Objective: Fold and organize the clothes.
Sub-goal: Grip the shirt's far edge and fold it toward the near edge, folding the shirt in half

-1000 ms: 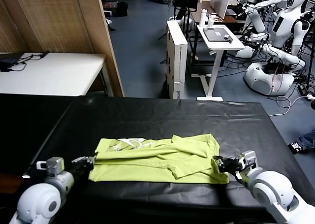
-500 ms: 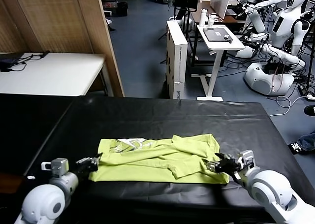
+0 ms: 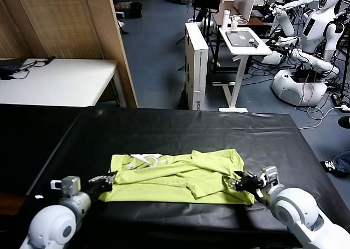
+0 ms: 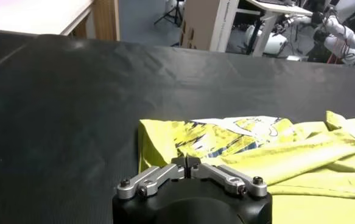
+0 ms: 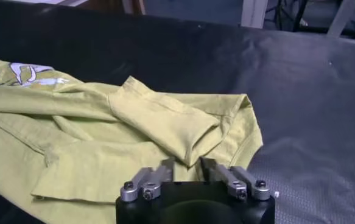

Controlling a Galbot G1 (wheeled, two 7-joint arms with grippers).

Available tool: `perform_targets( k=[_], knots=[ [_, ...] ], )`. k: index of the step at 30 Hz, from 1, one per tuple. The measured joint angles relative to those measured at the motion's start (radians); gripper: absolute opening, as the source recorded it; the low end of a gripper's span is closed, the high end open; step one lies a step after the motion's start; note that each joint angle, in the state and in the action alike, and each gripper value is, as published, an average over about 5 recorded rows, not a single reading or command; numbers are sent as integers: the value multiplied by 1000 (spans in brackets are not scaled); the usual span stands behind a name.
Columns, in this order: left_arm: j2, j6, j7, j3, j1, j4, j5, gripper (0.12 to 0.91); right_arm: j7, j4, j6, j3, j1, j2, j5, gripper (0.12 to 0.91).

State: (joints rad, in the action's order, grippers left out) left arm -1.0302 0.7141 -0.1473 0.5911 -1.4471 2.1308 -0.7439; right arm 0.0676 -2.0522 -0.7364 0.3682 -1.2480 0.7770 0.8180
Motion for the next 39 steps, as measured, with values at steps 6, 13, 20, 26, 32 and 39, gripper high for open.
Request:
perform_targets(
  k=[6, 13, 20, 26, 32, 39],
  knots=[
    [2, 0, 0, 1, 1, 0, 1, 171, 4, -13, 0, 13, -6, -16, 8, 140],
    [9, 2, -2, 7, 2, 7, 1, 171, 20, -40, 0, 40, -32, -50, 28, 140],
    [12, 0, -3, 24, 8, 5, 0, 171, 35, -45, 0, 58, -51, -66, 26, 140],
    [10, -1, -3, 42, -10, 16, -1, 171, 28, -60, 0, 56, -72, -78, 24, 140],
    [-4, -9, 0, 58, -48, 28, 11, 171, 29, -72, 0, 50, -101, -76, 15, 140],
    [-12, -16, 2, 73, -74, 27, 18, 171, 48, -71, 0, 53, -111, -80, 9, 140]
  ],
)
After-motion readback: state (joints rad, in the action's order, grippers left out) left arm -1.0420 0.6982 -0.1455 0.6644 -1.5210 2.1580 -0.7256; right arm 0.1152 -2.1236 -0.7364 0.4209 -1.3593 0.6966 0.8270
